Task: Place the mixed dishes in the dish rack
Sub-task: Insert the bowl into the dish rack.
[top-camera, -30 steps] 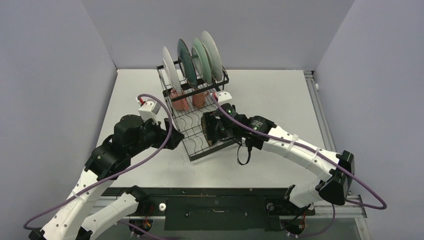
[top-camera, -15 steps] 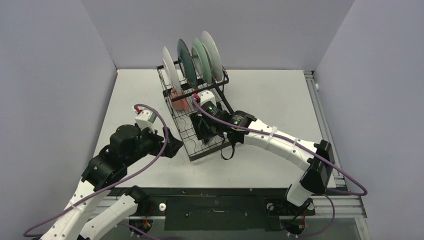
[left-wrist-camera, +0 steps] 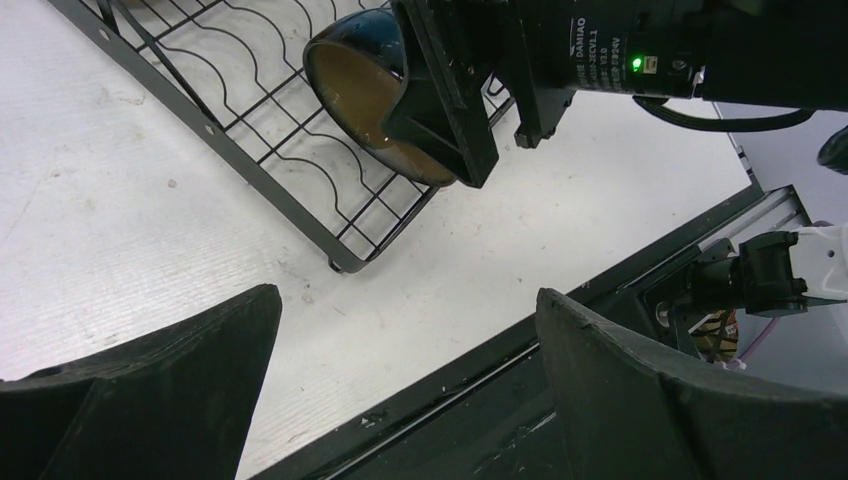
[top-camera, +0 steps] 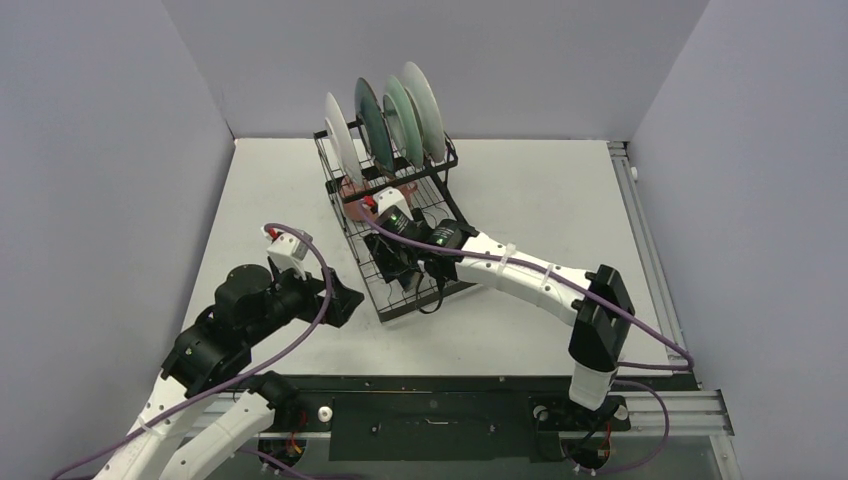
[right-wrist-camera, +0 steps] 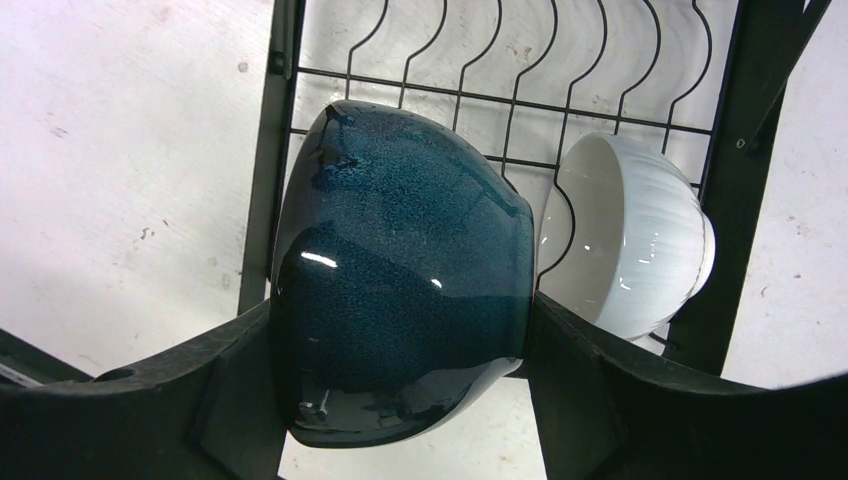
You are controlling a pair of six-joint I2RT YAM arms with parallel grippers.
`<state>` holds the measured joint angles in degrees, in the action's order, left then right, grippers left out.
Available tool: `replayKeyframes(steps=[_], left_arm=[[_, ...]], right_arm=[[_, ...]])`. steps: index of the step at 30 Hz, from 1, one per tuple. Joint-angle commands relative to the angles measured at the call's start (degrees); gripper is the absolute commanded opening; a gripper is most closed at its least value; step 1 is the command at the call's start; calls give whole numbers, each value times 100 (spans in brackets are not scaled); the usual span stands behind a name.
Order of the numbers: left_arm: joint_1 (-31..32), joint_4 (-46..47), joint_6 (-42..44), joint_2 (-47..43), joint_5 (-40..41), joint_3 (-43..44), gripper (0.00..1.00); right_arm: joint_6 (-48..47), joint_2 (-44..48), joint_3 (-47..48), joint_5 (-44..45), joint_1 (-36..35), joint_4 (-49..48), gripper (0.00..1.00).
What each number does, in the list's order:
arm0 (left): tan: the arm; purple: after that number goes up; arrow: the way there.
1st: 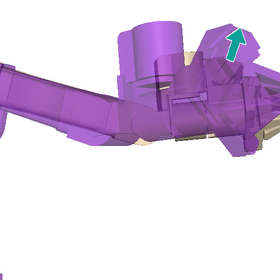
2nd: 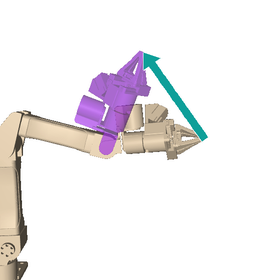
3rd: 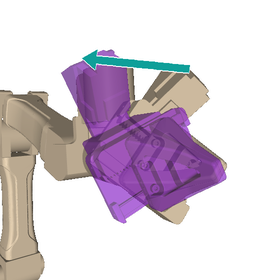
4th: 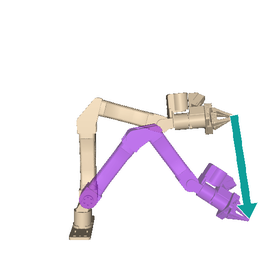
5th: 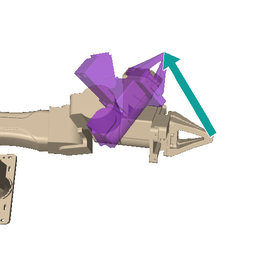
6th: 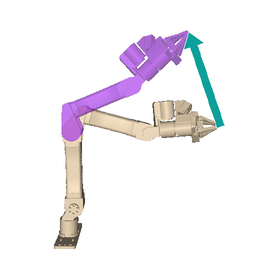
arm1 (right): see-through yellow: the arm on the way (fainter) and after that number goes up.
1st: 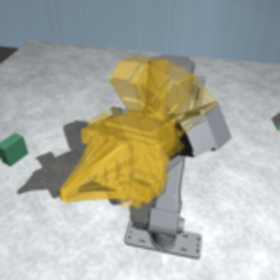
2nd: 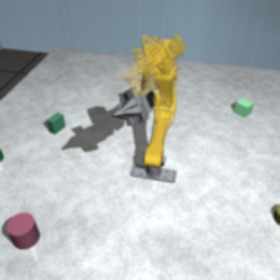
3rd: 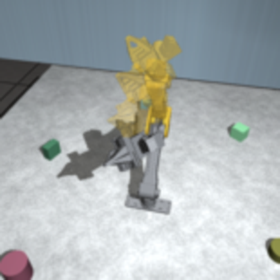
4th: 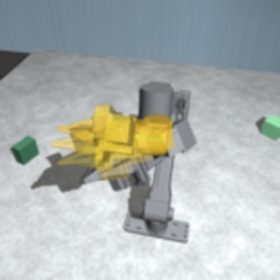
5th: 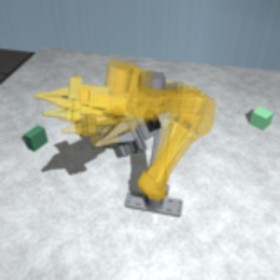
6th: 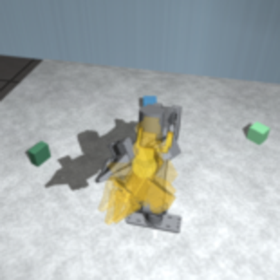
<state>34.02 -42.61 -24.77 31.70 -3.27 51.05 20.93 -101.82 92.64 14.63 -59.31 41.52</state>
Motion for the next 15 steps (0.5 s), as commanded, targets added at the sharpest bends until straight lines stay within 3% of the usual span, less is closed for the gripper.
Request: replayKeyframes(steps=[1, 15], left_arm=[[-36, 405, 92, -134, -75, -243, 96], [-36, 736, 69, -351, -182, -668, 96]], right_arm=[[-250, -14, 422, 412, -16, -294, 0], [-376, -393, 303, 375, 197, -371, 0]])
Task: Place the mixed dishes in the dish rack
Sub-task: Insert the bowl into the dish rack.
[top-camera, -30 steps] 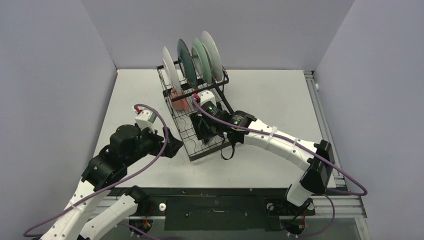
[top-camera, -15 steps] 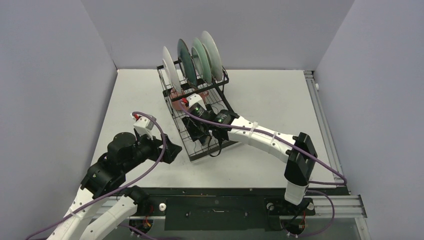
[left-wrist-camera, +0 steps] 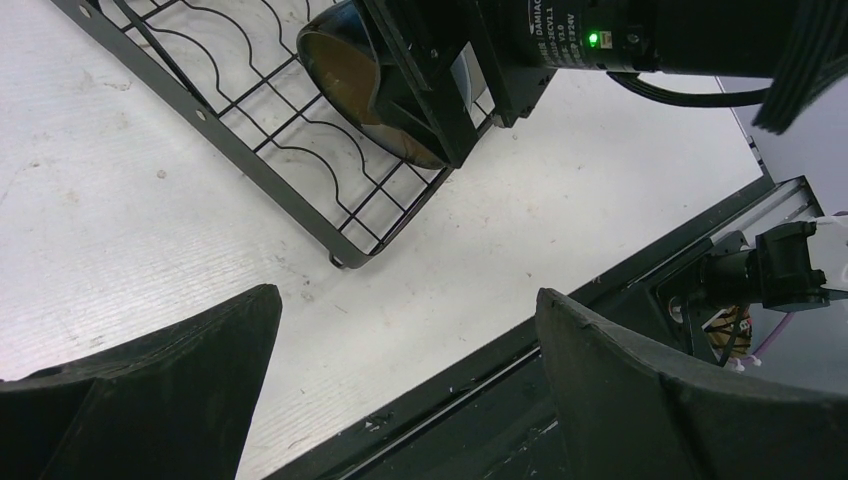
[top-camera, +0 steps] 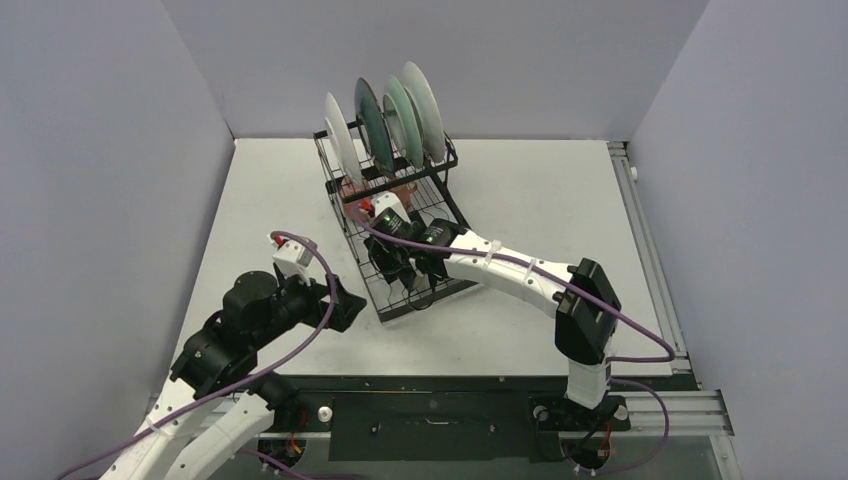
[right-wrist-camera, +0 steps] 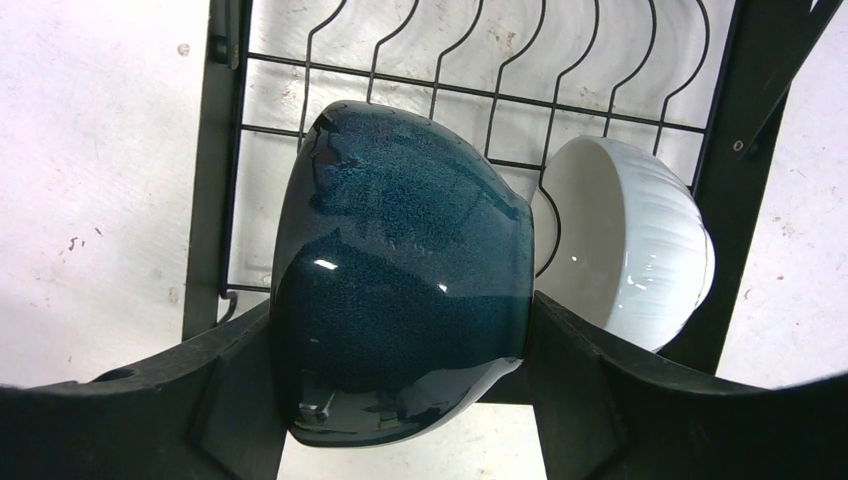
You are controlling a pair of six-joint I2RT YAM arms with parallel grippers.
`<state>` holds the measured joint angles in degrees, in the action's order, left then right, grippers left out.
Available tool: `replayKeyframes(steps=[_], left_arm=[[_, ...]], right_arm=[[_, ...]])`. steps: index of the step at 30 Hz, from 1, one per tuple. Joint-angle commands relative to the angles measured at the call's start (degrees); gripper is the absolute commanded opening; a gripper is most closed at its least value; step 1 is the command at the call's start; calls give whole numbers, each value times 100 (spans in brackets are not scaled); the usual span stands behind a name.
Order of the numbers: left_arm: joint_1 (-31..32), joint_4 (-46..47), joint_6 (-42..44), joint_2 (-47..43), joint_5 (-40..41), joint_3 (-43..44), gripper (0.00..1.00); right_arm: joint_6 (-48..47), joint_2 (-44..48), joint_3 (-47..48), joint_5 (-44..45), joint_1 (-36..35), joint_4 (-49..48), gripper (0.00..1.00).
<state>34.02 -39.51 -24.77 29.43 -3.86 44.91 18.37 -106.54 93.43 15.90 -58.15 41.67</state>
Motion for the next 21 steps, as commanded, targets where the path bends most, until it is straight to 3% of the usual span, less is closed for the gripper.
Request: replayKeyframes(steps=[1, 21], left_arm=[[-36, 444, 69, -171, -128, -70, 96], [-36, 514, 60, -425, 11, -218, 96]], right_arm=[[-134, 63, 208, 249, 87, -398, 0], [-282, -276, 141, 81, 194, -516, 0]])
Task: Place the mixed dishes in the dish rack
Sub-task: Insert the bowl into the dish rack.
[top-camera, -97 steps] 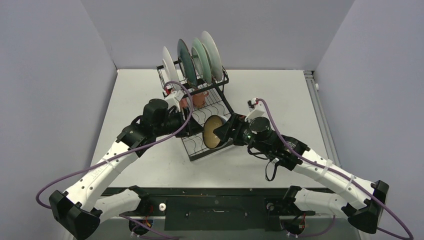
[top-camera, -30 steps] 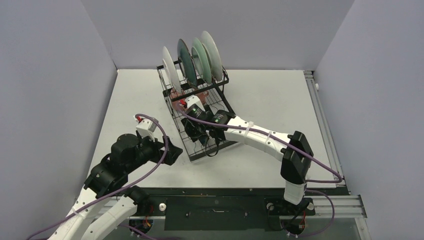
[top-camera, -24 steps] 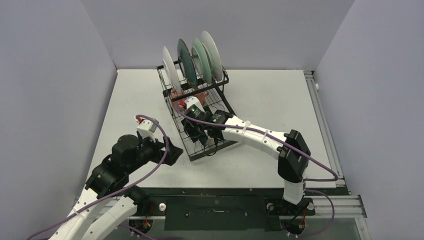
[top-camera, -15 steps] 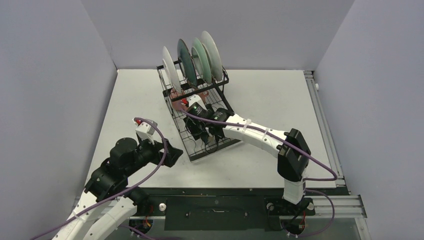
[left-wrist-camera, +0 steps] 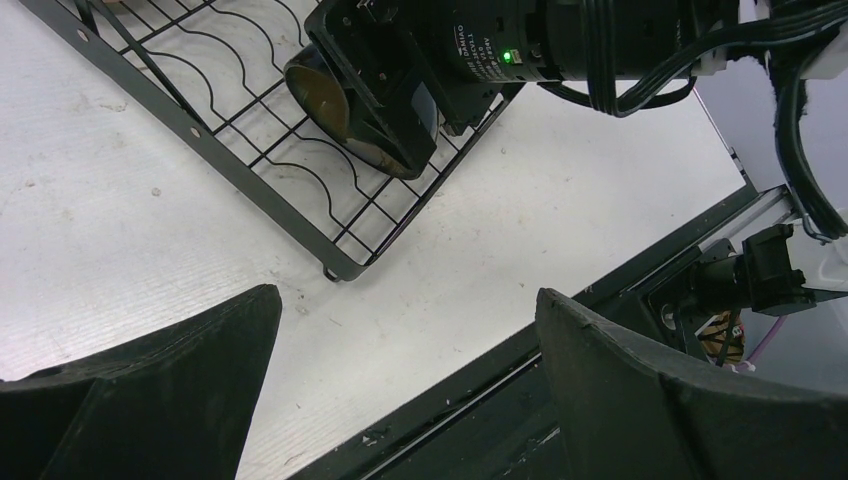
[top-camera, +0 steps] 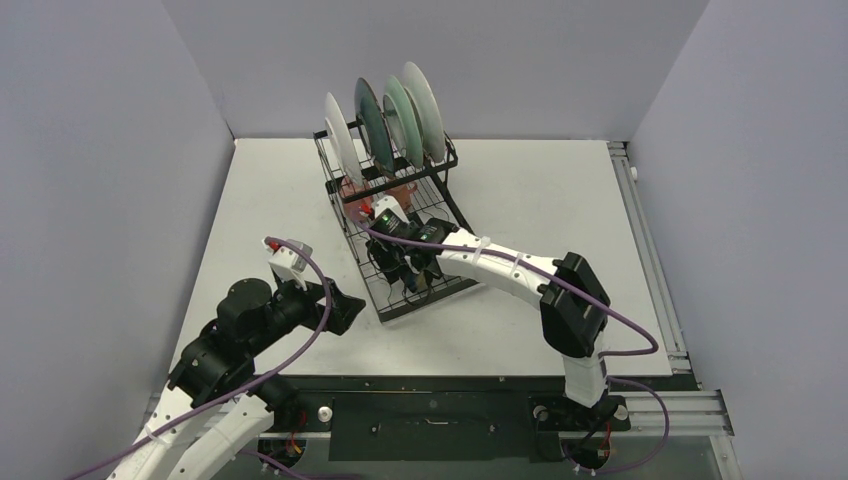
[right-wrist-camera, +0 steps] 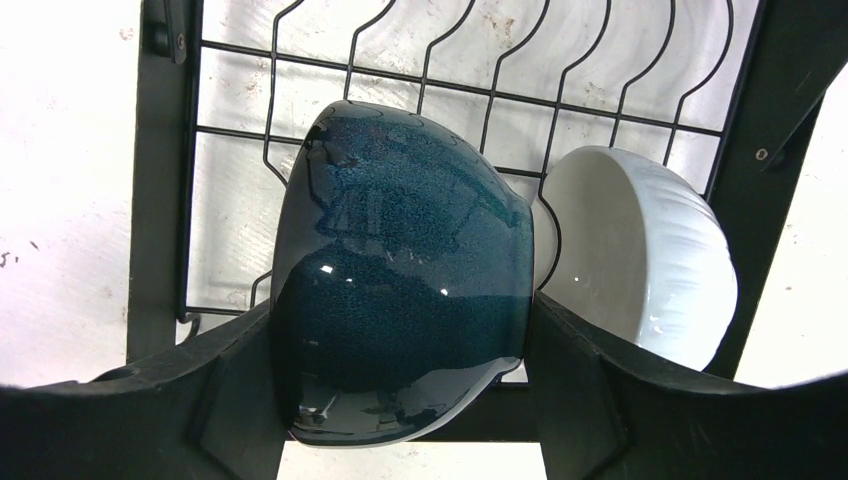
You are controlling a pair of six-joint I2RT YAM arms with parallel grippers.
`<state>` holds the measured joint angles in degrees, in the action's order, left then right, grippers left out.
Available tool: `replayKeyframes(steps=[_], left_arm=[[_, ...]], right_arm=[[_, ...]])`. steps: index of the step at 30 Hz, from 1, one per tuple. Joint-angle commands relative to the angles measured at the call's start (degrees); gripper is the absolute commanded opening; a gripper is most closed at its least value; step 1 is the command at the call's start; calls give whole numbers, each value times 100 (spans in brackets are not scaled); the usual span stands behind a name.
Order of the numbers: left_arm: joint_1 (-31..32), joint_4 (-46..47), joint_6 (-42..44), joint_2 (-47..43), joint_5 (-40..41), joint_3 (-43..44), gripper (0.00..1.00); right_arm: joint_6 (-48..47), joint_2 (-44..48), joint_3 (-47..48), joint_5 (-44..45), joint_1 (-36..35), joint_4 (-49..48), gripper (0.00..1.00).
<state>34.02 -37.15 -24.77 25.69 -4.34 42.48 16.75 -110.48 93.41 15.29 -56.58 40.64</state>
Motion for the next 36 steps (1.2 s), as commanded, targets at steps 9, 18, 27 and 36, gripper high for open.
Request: replayKeyframes(steps=[9, 18, 27, 36], left_arm=[[-36, 275, 60, -56, 82, 16, 96], [-37, 277, 60, -21, 82, 15, 96], [-36, 283, 60, -12, 76, 5, 96], [-40, 281, 60, -20, 78, -2, 96]], right_arm=[[-108, 12, 57, 95, 44, -452, 0], [33, -59, -61, -395, 88, -485, 0], [384, 92, -596, -1364, 292, -755, 0], [487, 172, -683, -1381, 324, -748, 7]])
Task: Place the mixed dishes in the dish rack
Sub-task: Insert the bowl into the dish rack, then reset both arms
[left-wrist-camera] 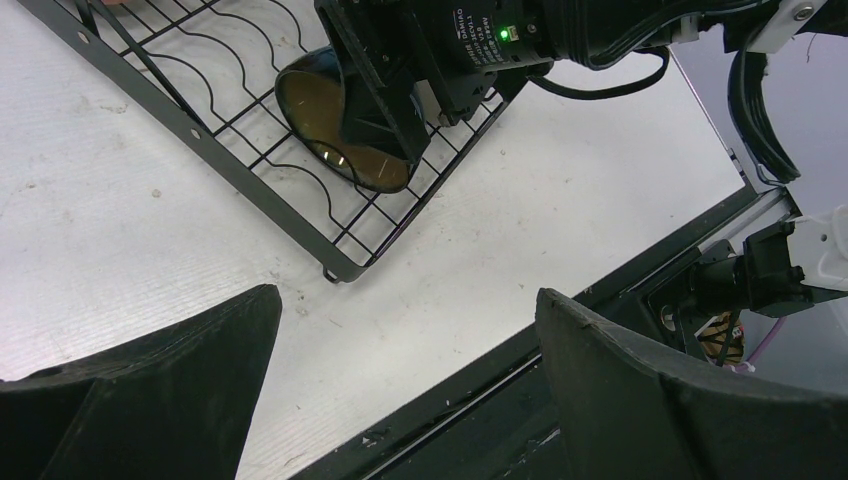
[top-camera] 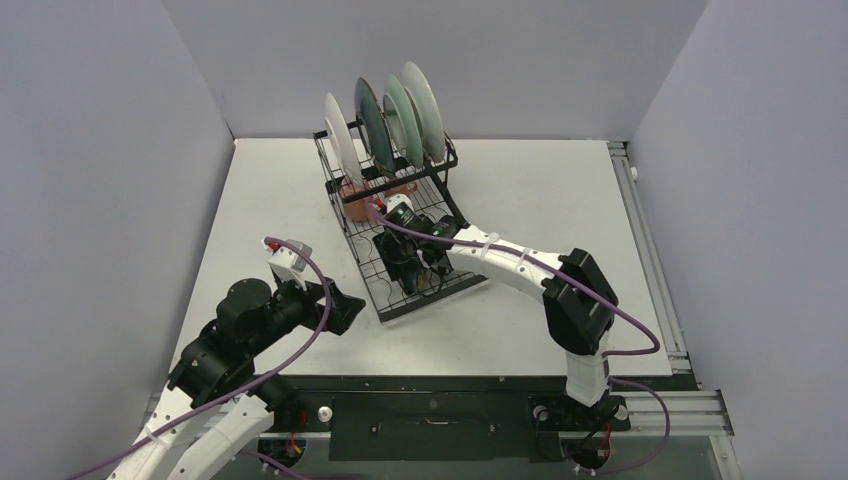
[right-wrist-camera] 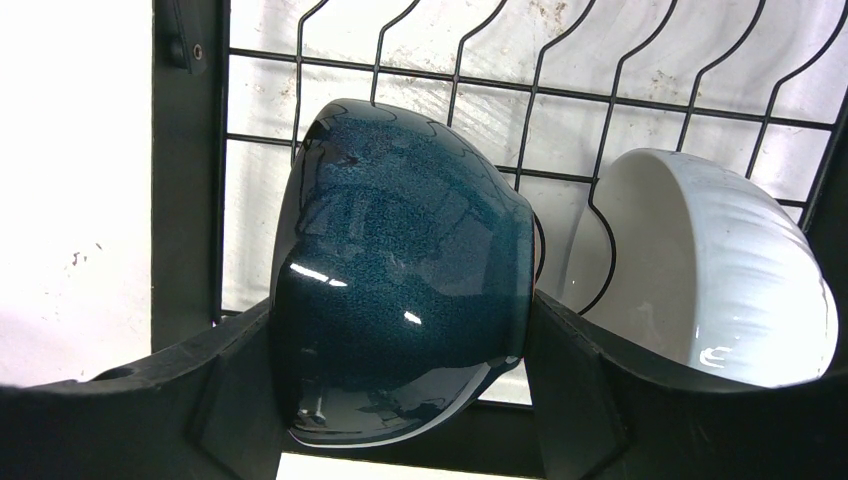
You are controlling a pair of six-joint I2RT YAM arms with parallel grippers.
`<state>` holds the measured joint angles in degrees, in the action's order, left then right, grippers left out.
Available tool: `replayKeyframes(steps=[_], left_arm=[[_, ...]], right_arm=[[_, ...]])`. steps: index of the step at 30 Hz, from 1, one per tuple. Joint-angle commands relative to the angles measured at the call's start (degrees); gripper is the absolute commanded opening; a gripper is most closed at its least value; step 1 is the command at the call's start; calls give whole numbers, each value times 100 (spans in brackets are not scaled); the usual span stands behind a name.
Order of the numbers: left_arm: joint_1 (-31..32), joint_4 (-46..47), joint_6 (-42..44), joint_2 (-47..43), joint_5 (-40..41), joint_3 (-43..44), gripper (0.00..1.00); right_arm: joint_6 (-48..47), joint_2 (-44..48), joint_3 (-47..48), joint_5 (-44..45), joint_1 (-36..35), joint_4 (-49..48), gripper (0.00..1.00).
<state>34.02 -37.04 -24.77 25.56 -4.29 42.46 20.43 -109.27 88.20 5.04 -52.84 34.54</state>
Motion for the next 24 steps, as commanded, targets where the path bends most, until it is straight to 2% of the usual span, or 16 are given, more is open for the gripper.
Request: replayKeyframes(steps=[1, 6, 10, 19, 24], left_arm=[[-38, 268, 60, -7, 76, 0, 96], [-36, 284, 52, -5, 32, -1, 96], [-36, 291, 52, 11, 26, -1, 96], [-36, 293, 52, 14, 8, -1, 96], [-40, 293, 52, 2, 8, -7, 96]], right_arm=[[122, 58, -159, -320, -49, -127, 9], [102, 132, -85, -141, -50, -60, 41], [92, 192, -25, -39, -36, -20, 57], [128, 273, 99, 159, -32, 26, 79], [151, 382, 109, 260, -40, 19, 82]])
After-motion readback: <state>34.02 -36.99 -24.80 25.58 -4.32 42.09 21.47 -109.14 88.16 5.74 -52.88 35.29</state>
